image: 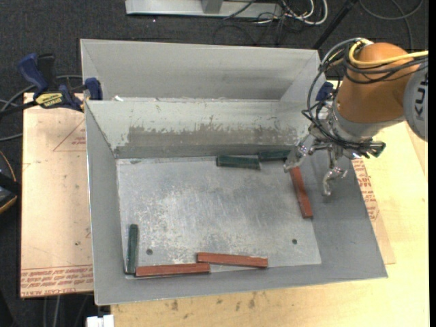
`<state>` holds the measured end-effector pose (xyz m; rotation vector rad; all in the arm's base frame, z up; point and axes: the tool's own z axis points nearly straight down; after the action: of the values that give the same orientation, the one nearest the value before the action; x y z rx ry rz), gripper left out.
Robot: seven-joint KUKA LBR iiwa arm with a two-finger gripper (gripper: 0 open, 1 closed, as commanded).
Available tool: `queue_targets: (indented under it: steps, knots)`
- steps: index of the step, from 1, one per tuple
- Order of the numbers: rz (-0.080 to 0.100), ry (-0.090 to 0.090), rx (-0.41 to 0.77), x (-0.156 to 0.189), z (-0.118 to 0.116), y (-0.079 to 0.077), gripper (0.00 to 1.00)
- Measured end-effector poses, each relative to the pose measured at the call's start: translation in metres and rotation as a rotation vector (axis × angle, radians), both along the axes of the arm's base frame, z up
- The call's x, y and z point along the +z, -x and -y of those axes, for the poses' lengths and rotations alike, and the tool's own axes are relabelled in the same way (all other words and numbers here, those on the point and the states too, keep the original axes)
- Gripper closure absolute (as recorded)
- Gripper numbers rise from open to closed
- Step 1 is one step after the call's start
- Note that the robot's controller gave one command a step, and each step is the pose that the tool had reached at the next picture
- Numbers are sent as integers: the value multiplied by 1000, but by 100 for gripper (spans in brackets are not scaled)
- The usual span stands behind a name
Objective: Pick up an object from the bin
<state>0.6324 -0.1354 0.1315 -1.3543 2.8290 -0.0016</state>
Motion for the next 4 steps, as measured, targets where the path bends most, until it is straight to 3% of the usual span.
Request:
queue_targets:
  steps: [1, 2, 3, 4]
  knots:
    - [7, -3, -62, -55, -9, -25, 100]
    - [7, -3, -62, -55, -8, -25, 100]
    - [-4, -2, -89, 0, -16, -25, 100]
    - [0, -1, -92, 38, -18, -26, 100]
